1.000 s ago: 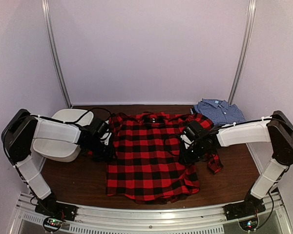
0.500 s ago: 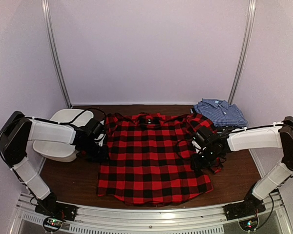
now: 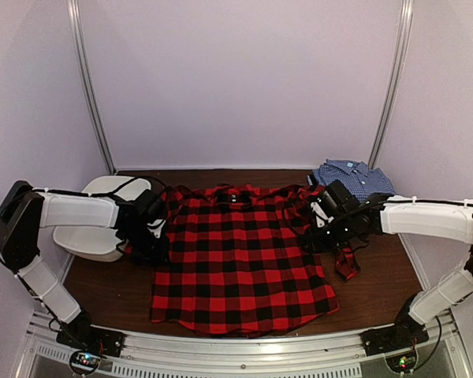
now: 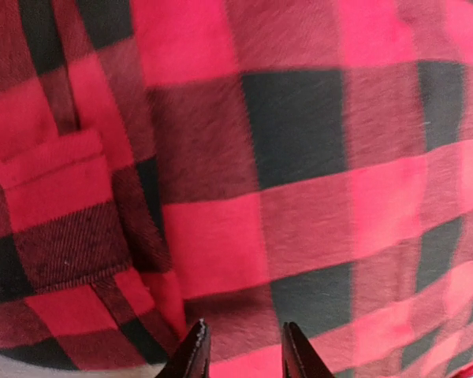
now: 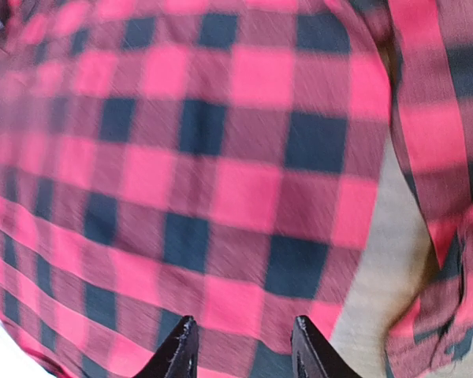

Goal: Fold and stack the long sleeve shirts
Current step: Smooth out the flattened shirt at the center of the board.

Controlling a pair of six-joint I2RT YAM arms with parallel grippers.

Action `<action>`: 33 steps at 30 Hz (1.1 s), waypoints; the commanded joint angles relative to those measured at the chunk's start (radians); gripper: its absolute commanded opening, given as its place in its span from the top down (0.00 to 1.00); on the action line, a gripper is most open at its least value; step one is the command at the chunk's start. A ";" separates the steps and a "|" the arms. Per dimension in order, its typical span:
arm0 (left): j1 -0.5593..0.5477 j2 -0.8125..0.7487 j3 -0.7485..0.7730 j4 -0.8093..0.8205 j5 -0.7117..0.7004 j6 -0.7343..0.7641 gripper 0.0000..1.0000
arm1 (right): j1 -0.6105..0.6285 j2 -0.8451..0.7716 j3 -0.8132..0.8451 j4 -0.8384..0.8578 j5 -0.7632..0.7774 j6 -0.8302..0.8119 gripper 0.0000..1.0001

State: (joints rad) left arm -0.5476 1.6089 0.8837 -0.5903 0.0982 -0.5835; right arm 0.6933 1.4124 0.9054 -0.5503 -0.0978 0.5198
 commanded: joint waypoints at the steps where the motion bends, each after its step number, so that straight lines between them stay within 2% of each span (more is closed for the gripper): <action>1: -0.018 -0.022 0.132 -0.048 0.033 0.021 0.67 | -0.004 0.067 0.111 0.128 -0.019 -0.021 0.58; 6: -0.018 0.077 0.284 -0.038 0.026 0.050 0.65 | -0.007 0.254 0.270 0.258 -0.053 -0.040 0.60; 17: -0.017 0.396 0.678 0.038 0.072 0.079 0.65 | -0.082 0.696 0.656 0.397 -0.203 -0.010 0.65; 25: -0.017 0.502 0.773 0.079 0.121 0.072 0.65 | -0.132 0.842 0.764 0.444 -0.260 0.044 0.55; 33: -0.017 0.493 0.730 0.091 0.128 0.068 0.66 | -0.138 0.960 0.847 0.504 -0.310 0.110 0.55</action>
State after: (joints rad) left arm -0.5629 2.1059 1.6310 -0.5392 0.2073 -0.5224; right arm 0.5529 2.3199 1.6962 -0.1005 -0.3645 0.5854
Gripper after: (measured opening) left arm 0.342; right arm 0.453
